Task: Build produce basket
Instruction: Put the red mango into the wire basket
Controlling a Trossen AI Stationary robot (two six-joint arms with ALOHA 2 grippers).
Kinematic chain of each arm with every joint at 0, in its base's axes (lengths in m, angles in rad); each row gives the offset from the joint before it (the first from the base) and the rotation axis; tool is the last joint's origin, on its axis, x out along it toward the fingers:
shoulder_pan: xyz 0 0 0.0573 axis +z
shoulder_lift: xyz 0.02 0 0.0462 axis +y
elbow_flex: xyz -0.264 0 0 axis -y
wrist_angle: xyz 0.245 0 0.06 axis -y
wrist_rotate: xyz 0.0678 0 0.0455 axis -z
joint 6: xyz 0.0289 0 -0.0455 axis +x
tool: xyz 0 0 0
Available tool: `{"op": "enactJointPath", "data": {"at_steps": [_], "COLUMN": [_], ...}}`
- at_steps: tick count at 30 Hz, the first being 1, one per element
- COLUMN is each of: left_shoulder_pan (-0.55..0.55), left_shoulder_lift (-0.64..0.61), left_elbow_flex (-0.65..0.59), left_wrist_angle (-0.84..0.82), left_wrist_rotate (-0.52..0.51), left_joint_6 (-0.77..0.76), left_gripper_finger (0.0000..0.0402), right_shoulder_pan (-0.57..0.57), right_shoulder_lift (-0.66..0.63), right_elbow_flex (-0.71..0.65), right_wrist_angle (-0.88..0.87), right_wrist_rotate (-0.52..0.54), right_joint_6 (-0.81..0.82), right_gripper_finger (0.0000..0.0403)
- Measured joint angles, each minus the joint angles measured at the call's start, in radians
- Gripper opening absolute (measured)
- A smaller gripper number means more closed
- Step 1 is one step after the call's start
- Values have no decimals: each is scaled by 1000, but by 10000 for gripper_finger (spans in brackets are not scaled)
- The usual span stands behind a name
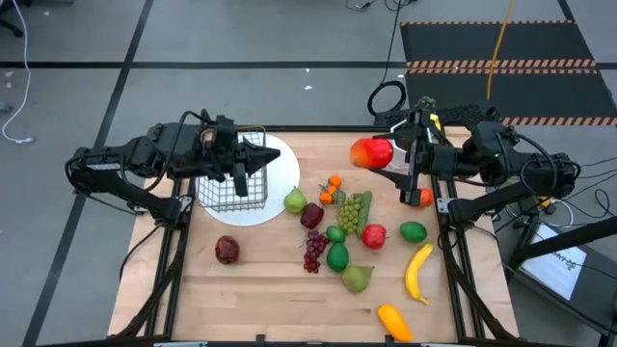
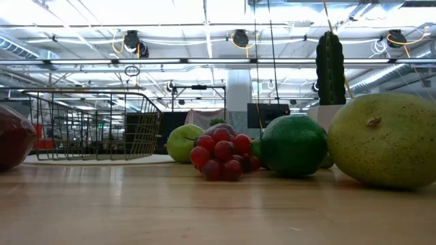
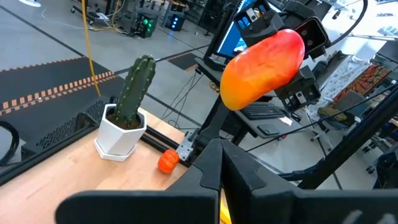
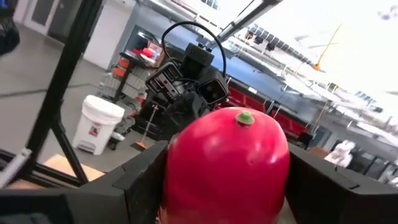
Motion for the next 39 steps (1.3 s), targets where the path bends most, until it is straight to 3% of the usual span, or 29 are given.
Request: {"op": "enactJointPath", "data": {"at_steps": [14, 23, 33, 39], "left_shoulder_pan": [0, 0, -11, -22], "left_shoulder_lift": [0, 9, 74, 125], "left_elbow_flex": [0, 1, 1, 1], "left_wrist_angle": [0, 11, 44, 127], "left_wrist_rotate": [-25, -51, -51, -15], "left_joint_6": [-15, -11, 9, -30], "left_gripper_finger": [19, 67, 138, 186], "right_shoulder_pan": [0, 0, -8, -11], "right_shoulder_lift": [4, 15, 33, 48], "right_elbow_flex": [0, 0, 0, 0], "right_wrist_angle": [0, 0, -1, 0], "right_wrist_rotate": [0, 0, 0, 0], "right_joint_6": [488, 750, 1169, 1265], "right_gripper_finger": [267, 267, 267, 267]}}
